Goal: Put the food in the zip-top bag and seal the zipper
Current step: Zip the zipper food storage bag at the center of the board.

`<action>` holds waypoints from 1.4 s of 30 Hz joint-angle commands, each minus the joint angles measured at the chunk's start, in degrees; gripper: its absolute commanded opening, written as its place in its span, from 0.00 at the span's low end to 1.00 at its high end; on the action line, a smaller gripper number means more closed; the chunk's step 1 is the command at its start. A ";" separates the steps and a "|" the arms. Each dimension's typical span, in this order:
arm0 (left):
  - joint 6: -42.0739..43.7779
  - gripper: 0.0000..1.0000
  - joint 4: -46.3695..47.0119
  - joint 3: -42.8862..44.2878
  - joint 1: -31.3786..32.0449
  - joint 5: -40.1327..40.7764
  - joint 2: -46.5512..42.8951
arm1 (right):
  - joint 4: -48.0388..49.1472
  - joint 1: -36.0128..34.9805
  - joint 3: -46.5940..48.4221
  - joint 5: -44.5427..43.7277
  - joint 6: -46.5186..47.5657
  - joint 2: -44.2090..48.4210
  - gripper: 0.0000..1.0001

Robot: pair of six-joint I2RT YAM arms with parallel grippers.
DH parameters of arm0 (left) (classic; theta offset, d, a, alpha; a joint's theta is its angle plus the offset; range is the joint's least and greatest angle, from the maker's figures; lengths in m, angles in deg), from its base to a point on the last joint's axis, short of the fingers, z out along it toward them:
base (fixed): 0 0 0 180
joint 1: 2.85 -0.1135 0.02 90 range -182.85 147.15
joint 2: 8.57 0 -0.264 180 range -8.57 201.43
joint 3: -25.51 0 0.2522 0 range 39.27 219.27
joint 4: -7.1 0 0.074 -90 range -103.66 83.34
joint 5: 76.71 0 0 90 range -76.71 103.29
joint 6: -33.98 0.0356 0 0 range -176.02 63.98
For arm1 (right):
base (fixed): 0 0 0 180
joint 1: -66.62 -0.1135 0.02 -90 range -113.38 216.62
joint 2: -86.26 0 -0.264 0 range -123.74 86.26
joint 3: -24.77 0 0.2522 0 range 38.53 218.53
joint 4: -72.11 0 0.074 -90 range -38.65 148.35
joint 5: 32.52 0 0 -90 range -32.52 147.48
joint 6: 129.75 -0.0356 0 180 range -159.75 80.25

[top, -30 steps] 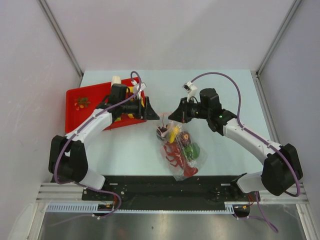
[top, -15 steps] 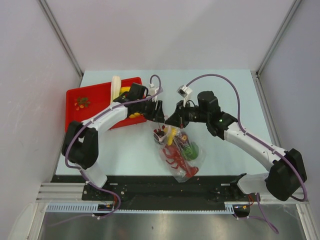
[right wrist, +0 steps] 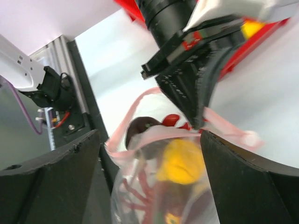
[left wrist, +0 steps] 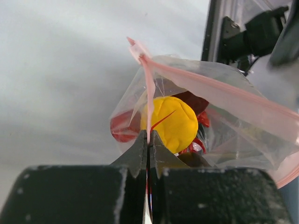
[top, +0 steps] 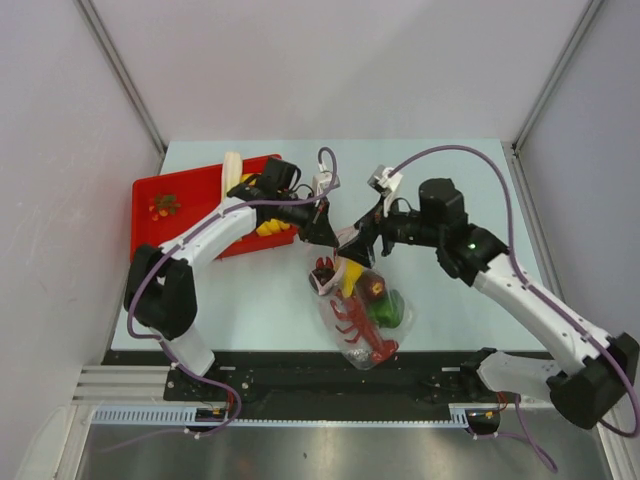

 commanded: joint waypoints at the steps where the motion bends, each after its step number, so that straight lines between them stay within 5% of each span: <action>1: 15.44 0.00 -8.16 6.65 -0.02 -11.27 -2.45 | -9.19 1.60 5.28 -4.70 10.11 9.07 0.93; 6: 22.74 0.00 -9.31 8.85 -0.02 -15.31 -3.41 | -15.90 9.47 3.18 -3.23 18.11 13.76 0.91; 13: 26.70 0.00 -11.06 18.23 0.68 -19.53 -0.87 | -15.03 19.78 1.86 14.15 22.07 11.04 0.76; 17: 32.76 0.00 -18.27 22.48 2.27 -19.80 1.25 | -12.04 19.97 -0.76 17.78 22.95 10.42 0.68; 30: 35.24 0.00 -20.47 23.88 6.04 -17.26 0.98 | -3.69 19.44 -0.95 23.59 19.61 9.36 0.64; 42: 23.28 0.01 -12.74 23.35 8.06 -11.82 0.89 | -1.05 17.07 -0.52 24.29 18.64 8.66 0.24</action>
